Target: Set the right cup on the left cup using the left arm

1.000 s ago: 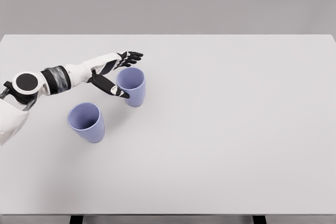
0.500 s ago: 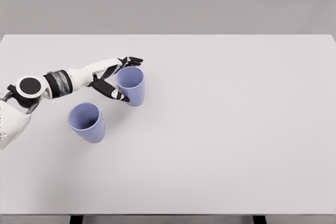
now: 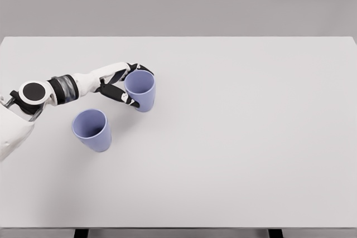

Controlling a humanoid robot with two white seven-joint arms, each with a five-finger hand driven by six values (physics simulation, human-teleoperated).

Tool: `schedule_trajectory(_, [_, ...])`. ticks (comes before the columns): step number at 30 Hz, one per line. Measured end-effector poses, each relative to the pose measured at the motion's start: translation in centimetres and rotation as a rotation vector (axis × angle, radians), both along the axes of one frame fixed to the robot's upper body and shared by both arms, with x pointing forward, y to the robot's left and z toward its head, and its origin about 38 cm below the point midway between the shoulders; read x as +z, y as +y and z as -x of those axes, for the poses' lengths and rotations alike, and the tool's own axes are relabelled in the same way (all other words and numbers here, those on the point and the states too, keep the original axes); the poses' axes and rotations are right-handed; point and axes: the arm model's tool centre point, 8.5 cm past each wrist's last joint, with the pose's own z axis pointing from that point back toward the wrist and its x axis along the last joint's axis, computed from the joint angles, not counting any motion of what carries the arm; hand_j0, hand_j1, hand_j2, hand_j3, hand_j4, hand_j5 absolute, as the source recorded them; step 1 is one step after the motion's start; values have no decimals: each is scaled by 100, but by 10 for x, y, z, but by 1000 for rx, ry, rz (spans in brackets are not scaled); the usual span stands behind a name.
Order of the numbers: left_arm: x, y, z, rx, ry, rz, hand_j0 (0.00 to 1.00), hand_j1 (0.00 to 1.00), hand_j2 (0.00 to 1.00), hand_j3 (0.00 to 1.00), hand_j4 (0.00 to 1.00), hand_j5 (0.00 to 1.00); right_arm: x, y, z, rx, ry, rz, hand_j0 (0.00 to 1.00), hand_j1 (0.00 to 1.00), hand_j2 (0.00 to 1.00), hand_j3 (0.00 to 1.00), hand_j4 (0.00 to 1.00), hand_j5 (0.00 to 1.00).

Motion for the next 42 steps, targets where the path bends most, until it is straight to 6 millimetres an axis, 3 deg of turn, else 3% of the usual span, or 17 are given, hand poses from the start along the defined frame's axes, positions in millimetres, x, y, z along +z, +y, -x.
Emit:
schedule_trajectory(8, [14, -3, 3, -20, -16, 33, 56, 56, 56, 56, 56, 56, 0, 0, 0, 0, 0, 0, 100, 100, 100, 100, 100, 100])
schedule_trajectory(33, [108, 42, 69, -141, -91, 38, 57, 57, 57, 57, 57, 57, 0, 0, 0, 0, 0, 0, 100, 100, 100, 100, 100, 100])
schedule_trajectory(42, [127, 57, 82, -171, -104, 19, 57, 57, 57, 57, 57, 57, 0, 0, 0, 0, 0, 0, 100, 100, 100, 100, 100, 100])
